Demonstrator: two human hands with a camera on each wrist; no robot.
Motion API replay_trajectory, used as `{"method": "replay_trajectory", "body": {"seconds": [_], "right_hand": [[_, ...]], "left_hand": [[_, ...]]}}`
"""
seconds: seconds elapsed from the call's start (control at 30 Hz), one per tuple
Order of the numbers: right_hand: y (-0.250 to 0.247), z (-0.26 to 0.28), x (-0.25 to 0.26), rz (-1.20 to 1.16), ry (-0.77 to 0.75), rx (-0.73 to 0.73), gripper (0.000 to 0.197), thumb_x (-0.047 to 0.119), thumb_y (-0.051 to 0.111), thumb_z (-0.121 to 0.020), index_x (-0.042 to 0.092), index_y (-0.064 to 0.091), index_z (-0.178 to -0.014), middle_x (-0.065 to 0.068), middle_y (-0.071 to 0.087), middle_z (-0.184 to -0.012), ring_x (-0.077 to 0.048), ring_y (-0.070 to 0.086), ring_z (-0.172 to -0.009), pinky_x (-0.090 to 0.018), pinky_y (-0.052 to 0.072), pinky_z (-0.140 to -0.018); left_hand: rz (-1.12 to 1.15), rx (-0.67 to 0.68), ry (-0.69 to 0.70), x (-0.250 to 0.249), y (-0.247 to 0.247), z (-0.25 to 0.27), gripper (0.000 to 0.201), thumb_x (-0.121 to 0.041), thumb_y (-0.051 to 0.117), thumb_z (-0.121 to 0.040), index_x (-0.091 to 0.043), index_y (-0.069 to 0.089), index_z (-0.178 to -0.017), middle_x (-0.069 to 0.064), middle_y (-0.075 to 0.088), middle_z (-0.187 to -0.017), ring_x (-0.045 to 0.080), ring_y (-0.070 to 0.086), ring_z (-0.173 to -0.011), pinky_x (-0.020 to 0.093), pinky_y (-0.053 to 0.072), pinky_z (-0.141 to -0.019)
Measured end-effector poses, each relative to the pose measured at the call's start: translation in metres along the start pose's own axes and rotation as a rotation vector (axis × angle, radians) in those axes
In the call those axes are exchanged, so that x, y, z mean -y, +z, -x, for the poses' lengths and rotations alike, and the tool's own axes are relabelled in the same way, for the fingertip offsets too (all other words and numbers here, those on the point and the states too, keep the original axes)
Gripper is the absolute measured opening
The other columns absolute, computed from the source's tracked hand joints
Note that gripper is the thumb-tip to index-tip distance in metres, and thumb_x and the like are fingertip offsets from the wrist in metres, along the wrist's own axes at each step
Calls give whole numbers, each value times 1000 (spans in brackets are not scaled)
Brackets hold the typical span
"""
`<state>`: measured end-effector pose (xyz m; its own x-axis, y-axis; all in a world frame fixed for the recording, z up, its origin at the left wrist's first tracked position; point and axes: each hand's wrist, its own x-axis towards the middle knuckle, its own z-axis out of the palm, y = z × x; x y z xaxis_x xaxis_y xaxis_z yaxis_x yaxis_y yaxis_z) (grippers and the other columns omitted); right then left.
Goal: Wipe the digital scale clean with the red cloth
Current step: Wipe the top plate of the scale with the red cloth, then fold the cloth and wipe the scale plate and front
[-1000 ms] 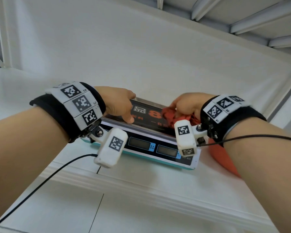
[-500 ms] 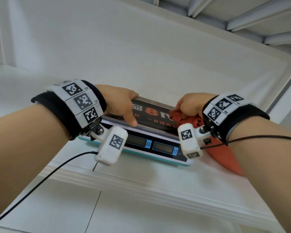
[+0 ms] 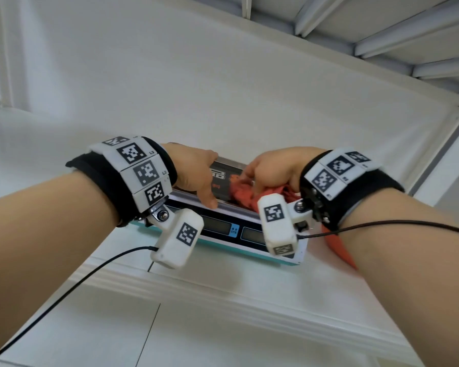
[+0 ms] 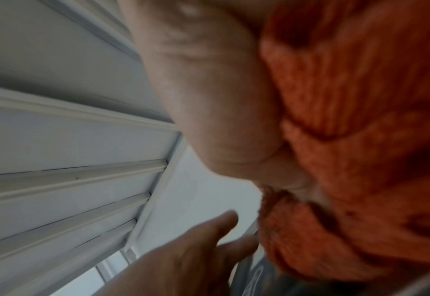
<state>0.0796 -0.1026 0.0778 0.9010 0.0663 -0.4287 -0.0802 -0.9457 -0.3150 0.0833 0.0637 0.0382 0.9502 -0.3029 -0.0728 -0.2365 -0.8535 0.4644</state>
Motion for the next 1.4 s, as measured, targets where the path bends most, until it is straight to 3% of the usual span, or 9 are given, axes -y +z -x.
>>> {"method": "replay_trajectory", "body": {"seconds": [0.27, 0.47, 0.6, 0.7, 0.9, 1.0, 1.13, 1.3, 1.4], "right_hand": [[5, -10, 24, -442, -151, -129, 30, -6, 47, -95, 20, 62, -99, -15, 65, -92, -34, 64, -88, -43, 58, -65], [-20, -7, -6, -74, 56, -267, 23, 1, 56, -91, 6, 67, -111, -10, 74, -91, -26, 68, -83, -34, 56, -75], [-20, -13, -31, 332, 232, -294, 19, 19, 60, -92, 6, 69, -102, -8, 68, -94, -25, 65, -84, -35, 55, -81], [-13, -19, -31, 538, 212, -241, 28, 20, 53, -94, 8, 68, -115, -10, 69, -104, -25, 59, -84, -39, 53, -90], [7, -15, 14, -146, -53, -76, 38, -7, 49, -93, 13, 61, -122, -13, 61, -93, -20, 54, -65, -26, 47, -55], [2, -14, 15, -415, -127, -99, 34, -8, 45, -95, 19, 61, -111, -13, 64, -94, -25, 61, -76, -33, 53, -62], [-3, -18, 5, -522, -141, -165, 34, -9, 47, -95, 20, 64, -102, -14, 68, -99, -28, 66, -82, -36, 56, -65], [-10, -15, 1, -731, -208, -198, 26, -5, 52, -95, 19, 60, -102, -17, 68, -93, -27, 68, -73, -34, 58, -58], [-13, -17, 0, -874, -235, -186, 23, -4, 55, -94, 12, 57, -111, -22, 68, -102, -35, 70, -88, -49, 59, -76]], "left_hand": [[223, -17, -57, 17, -15, 14, 120, -14, 86, -65, -22, 7, -154, 0, 31, -156, 24, 29, -142, 38, 23, -116], [156, -28, -59, 21, -18, 17, 112, -13, 83, -70, -20, 9, -154, 4, 33, -155, 29, 36, -137, 48, 29, -114], [103, -12, -51, 22, -16, 18, 90, -13, 82, -70, -15, 32, -144, 7, 50, -140, 30, 49, -123, 49, 37, -108], [105, -5, -51, 22, -16, 19, 83, -13, 83, -69, -16, 38, -139, 6, 55, -133, 30, 53, -118, 50, 40, -105], [143, 12, -60, 19, -15, 17, 90, -14, 85, -65, -22, 38, -141, 2, 57, -131, 28, 53, -119, 48, 38, -107], [195, -13, -77, 20, -17, 17, 102, -15, 85, -66, -23, 27, -150, 2, 45, -147, 27, 43, -132, 47, 33, -112], [343, -52, -115, 22, -24, 17, 94, -7, 77, -75, -20, 24, -151, 5, 46, -147, 28, 39, -135, 47, 27, -115], [494, -81, -106, 15, -28, 15, 81, -4, 77, -75, -16, 39, -145, 5, 61, -131, 25, 45, -131, 45, 23, -117], [560, -84, -78, 6, -28, 16, 64, -10, 78, -75, -13, 52, -134, 6, 60, -128, 25, 47, -127, 42, 29, -115]]}}
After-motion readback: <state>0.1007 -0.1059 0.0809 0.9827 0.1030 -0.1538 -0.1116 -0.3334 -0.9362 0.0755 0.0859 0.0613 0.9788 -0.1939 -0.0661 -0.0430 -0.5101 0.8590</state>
